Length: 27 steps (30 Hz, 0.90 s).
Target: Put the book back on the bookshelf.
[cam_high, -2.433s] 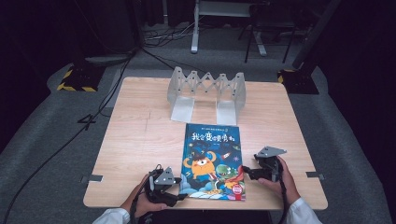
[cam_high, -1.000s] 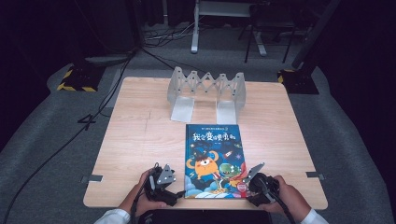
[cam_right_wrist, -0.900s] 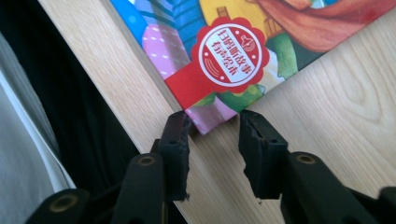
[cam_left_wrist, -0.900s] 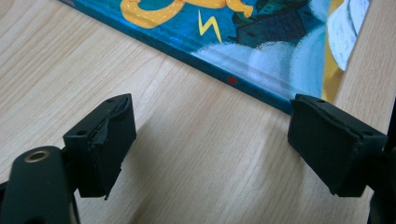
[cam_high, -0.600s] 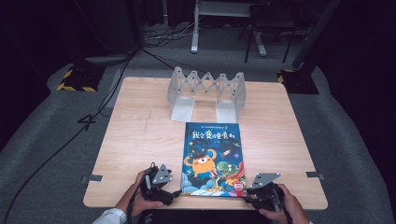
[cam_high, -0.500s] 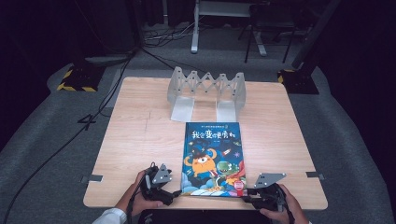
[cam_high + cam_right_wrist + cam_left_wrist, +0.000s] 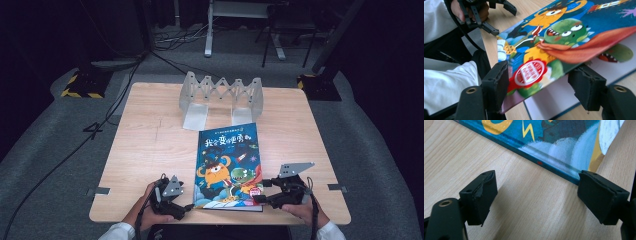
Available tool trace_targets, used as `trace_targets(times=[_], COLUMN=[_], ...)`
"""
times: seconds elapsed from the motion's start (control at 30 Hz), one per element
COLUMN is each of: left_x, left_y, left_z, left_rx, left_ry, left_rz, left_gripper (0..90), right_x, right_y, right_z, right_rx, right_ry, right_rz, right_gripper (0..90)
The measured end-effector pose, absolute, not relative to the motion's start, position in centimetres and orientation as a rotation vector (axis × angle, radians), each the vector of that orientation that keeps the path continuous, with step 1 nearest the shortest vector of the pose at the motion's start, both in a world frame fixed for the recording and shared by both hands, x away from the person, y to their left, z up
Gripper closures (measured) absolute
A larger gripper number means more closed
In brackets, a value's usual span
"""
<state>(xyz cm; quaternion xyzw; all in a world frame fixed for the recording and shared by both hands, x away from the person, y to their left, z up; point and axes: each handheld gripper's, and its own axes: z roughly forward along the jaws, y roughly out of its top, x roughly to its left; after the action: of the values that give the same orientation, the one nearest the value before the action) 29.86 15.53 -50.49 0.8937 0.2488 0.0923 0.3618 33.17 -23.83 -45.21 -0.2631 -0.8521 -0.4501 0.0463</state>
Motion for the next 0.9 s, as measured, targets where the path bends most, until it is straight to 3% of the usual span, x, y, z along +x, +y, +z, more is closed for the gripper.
trace_targets(times=[0.7,0.8,0.9], left_x=[29.9,29.9,29.9], left_y=[15.6,15.6,15.6], left_z=[-50.5,-50.5,-50.5], left_rx=[2.302,2.303,2.303], left_ry=[0.636,0.634,0.634], left_rz=[0.232,0.228,0.229], left_gripper=[16.5,16.4,16.4], right_x=[39.9,40.4,40.4], right_y=[-21.5,-21.1,-21.1], right_z=[-47.2,-47.0,-46.5], right_rx=[-0.796,-0.745,-0.728], right_ry=[-2.545,-2.529,-2.51], right_rz=[-1.418,-1.444,-1.479], right_gripper=[29.5,31.6,40.1])
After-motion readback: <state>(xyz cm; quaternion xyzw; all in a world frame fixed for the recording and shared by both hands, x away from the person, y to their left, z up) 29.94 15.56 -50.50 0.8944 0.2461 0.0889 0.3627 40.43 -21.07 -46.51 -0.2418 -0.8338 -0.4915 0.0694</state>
